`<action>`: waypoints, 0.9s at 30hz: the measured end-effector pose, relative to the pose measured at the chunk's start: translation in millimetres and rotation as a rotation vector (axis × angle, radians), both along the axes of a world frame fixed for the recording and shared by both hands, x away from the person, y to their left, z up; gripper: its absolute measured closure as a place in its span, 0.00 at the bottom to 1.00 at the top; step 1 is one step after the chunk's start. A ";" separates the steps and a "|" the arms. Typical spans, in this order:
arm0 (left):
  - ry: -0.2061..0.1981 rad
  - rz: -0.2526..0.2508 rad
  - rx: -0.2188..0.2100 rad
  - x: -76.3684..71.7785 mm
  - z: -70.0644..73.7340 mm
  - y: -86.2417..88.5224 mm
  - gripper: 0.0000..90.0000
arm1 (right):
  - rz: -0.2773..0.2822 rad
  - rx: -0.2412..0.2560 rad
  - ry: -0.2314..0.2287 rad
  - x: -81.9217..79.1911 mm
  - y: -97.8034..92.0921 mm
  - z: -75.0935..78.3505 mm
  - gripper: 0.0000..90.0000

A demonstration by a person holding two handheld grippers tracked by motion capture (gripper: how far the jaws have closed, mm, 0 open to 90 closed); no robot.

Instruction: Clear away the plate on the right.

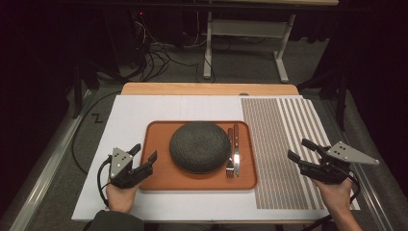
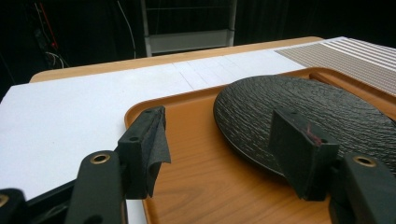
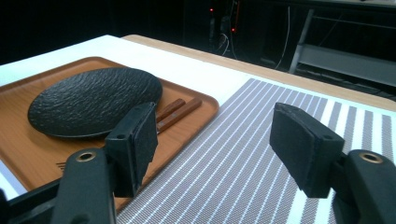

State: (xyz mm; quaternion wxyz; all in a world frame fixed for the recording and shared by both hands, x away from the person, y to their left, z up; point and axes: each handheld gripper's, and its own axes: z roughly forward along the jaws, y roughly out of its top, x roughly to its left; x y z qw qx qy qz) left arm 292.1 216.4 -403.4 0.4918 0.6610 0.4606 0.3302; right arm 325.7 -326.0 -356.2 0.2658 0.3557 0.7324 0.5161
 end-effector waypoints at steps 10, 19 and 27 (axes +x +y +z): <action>0.014 0.008 0.001 2.1 -1.2 1.7 0.40 | -0.028 0.013 0.038 7.5 -17.2 -14.3 0.37; 0.038 -0.001 -0.001 4.4 -2.8 2.9 0.40 | -0.024 0.026 0.101 11.0 -23.6 -26.7 0.40; 0.045 -0.004 -0.010 3.0 -2.8 2.6 0.40 | 0.014 0.016 0.110 7.6 -8.1 -38.6 0.41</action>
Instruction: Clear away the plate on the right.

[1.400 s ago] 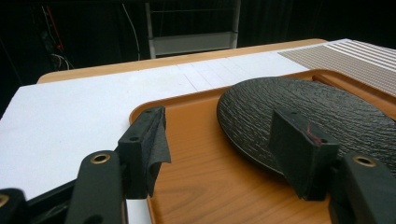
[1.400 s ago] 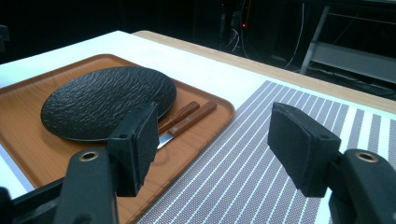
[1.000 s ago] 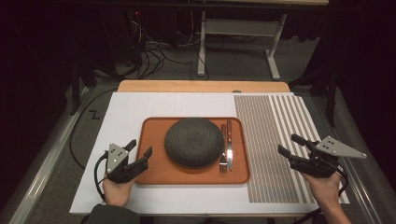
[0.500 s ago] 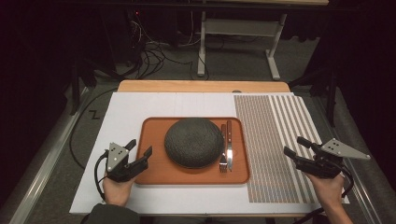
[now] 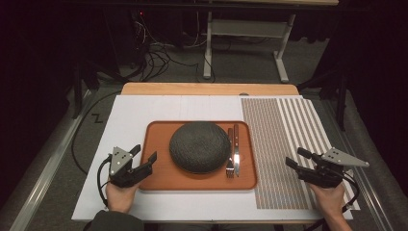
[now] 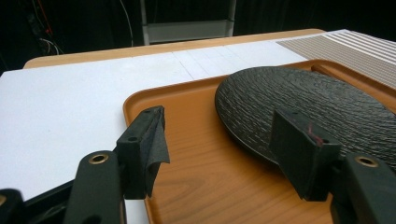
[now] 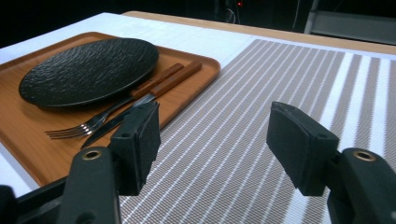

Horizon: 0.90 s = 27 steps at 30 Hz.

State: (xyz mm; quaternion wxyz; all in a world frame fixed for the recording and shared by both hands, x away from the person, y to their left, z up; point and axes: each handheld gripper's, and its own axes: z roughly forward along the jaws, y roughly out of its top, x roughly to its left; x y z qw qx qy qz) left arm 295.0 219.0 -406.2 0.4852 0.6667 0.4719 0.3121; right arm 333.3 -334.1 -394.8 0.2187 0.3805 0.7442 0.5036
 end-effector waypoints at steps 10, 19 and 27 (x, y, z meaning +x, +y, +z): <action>0.027 -0.013 0.007 -2.9 -3.3 0.0 0.40 | -0.075 0.025 -0.064 -10.7 -8.5 -15.0 0.37; 0.062 0.002 -0.012 -5.4 -6.4 8.4 0.40 | -0.198 0.036 -0.073 -20.7 -26.5 -23.2 0.35; 0.061 0.012 -0.015 -6.4 -6.5 13.6 0.39 | -0.213 0.025 -0.060 -14.5 -26.3 -25.0 0.34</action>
